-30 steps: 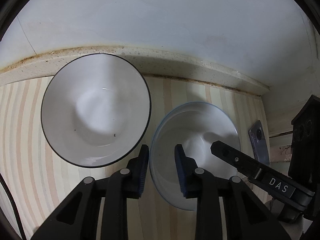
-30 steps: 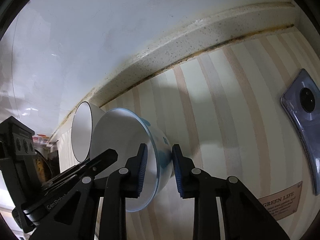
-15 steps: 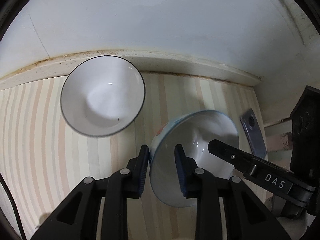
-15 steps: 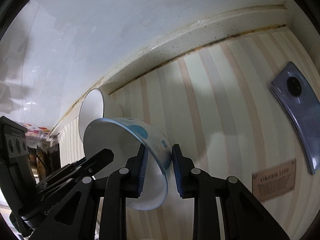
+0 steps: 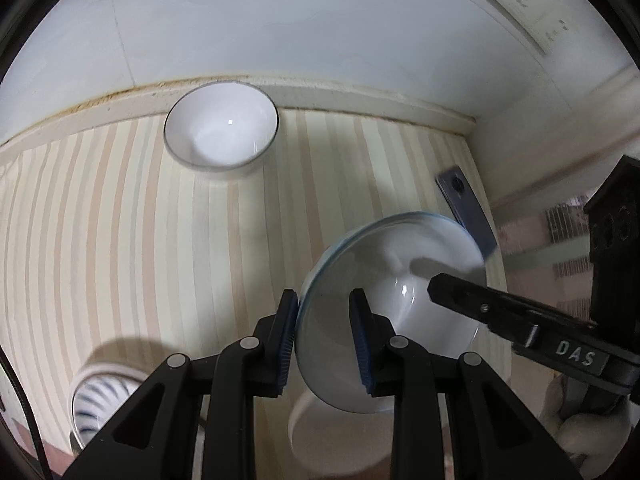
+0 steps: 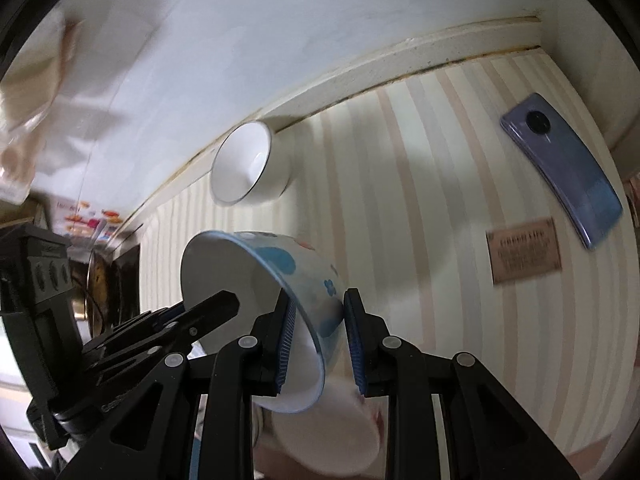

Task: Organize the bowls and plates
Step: 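Lift the nested bowls with both tools toward the black-rimmed bowl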

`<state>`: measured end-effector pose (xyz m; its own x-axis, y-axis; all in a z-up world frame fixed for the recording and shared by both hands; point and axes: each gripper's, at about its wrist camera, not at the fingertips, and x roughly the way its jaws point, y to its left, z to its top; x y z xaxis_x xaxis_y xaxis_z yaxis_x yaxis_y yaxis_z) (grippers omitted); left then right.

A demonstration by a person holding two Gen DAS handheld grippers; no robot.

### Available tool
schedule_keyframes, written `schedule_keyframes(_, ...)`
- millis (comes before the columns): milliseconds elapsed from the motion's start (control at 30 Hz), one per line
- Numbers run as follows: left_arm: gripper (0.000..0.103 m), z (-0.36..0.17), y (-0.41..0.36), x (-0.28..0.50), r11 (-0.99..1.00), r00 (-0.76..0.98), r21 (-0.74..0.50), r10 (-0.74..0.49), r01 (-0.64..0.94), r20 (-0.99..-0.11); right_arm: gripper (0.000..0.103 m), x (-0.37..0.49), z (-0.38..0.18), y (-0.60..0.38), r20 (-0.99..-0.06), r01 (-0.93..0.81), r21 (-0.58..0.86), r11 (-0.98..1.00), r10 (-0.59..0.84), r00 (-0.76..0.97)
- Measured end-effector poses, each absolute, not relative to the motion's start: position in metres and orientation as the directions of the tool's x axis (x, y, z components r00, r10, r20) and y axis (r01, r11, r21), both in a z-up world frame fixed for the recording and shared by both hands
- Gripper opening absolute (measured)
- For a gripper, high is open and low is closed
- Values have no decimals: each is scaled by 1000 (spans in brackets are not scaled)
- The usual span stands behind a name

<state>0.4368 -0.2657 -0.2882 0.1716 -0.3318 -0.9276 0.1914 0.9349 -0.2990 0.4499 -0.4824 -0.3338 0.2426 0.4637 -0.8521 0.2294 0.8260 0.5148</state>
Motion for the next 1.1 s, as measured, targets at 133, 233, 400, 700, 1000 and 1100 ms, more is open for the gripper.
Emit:
schedule_keyframes(133,24,-284,-258,408,933,151,-300,-332,200,-931,27,418,-320,-472,-855,222,512,830,468,224)
schedule_keyframes(233,24,-286,-256,389,927,112,-299,-329,226,-938,27,400,-316,-466,-863,220,501,837,461,207)
schedule_keyframes(400,24,-296,-257,366,927,65,-290,-313,236,-948,27,371,-328,-460,-866,244,500,831,473,163)
schedule_keyframes(700,24,-328,-270,355,931,-3,-247,-256,270,-967,27,347,-366,-459,-870,311,488,815,484,95)
schedule_keyframes(1000,24,-341,-278,353,932,-17,-209,-214,296,-977,30,346,-380,-465,-876,339,473,813,474,86)
schedule_keyframes(1100,24,-341,-274,356,932,-17,-224,-229,285,-973,30,346,-379,-466,-869,334,484,809,488,80)
